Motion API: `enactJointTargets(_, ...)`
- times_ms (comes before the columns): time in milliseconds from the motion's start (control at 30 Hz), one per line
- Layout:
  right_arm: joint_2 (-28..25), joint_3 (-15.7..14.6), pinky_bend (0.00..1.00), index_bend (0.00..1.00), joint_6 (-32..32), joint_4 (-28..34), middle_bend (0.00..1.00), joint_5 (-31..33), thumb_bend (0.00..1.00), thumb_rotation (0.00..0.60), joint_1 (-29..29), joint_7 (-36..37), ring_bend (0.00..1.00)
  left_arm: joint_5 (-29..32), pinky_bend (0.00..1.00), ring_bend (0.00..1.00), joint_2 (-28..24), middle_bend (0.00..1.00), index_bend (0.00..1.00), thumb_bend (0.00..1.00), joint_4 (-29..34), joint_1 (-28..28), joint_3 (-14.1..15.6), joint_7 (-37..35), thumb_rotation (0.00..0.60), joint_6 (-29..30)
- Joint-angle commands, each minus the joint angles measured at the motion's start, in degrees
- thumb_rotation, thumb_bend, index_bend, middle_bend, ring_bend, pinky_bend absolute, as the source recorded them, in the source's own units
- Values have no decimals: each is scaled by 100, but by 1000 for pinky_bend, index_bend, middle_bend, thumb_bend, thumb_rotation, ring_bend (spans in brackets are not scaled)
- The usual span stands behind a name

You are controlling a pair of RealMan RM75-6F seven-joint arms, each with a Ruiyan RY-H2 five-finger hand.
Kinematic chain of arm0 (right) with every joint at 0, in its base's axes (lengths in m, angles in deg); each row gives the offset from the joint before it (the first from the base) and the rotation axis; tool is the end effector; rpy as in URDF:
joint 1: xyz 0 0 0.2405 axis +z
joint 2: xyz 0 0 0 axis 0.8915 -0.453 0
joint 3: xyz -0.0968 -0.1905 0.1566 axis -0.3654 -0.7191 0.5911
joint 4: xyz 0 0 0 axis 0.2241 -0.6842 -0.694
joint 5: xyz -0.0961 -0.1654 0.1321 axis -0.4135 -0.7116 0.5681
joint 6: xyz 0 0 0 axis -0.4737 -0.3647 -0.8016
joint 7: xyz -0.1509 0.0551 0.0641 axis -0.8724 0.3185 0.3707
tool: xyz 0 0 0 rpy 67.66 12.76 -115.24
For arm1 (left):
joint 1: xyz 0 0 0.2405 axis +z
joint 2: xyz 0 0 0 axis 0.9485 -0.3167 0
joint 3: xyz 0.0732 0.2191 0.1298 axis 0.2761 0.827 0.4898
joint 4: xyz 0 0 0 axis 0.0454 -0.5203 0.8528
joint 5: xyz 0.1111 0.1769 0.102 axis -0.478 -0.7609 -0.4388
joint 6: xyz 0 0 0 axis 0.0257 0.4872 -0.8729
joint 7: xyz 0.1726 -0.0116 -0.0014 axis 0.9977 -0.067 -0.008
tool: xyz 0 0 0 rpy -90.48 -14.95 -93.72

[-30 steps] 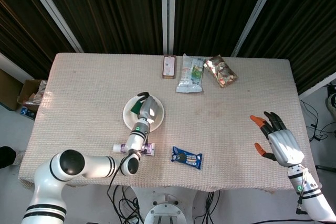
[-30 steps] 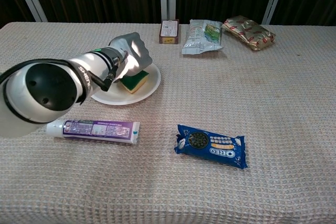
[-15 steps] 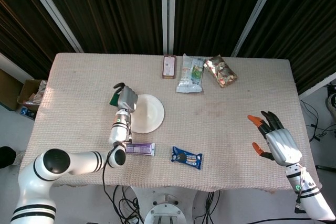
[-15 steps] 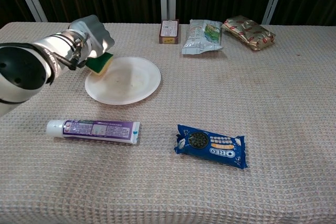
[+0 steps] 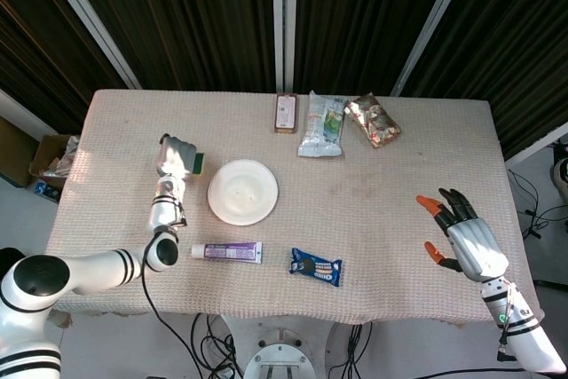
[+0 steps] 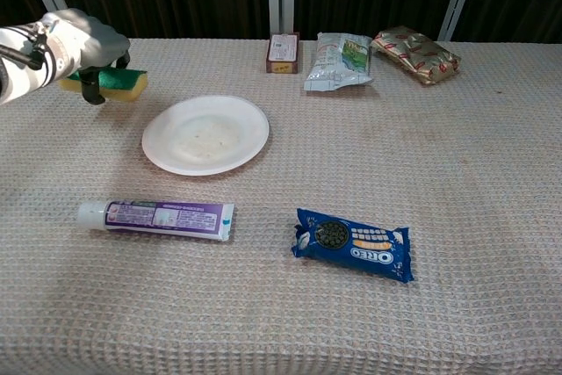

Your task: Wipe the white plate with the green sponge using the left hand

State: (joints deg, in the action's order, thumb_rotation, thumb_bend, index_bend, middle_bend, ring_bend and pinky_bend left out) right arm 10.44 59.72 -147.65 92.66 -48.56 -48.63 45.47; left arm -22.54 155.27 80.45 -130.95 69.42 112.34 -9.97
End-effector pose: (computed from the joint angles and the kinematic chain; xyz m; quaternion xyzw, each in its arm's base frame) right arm -0.2663 -0.2443 0.0999 0.6869 -0.3698 0.4231 0.4609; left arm -0.1809 0.4660 -0.0471 -0.7536 -0.2610 -0.0601 0.6003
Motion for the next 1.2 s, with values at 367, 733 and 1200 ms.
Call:
enactJointTargets(367,-96,29,0,128,-44,48,188,47,264,600,-21,13,0,-938,172,146,-1387,91,89,260,1719,985,-362,-2082,600,429)
enactJointTargets(733,-215,68,0,128,-179,17,174,243,264,600,-163,182,0,-4230,168,146,-2821,145,175,197,2161,3061,246,-5811,600,1818)
enactJointTargets(1200,-33,-19,0,128,-546,-151,174,175,266,600,-455,357,0,-6206,166,147,-2877,176,212,190,2541,5009,1325,-6059,600,4022)
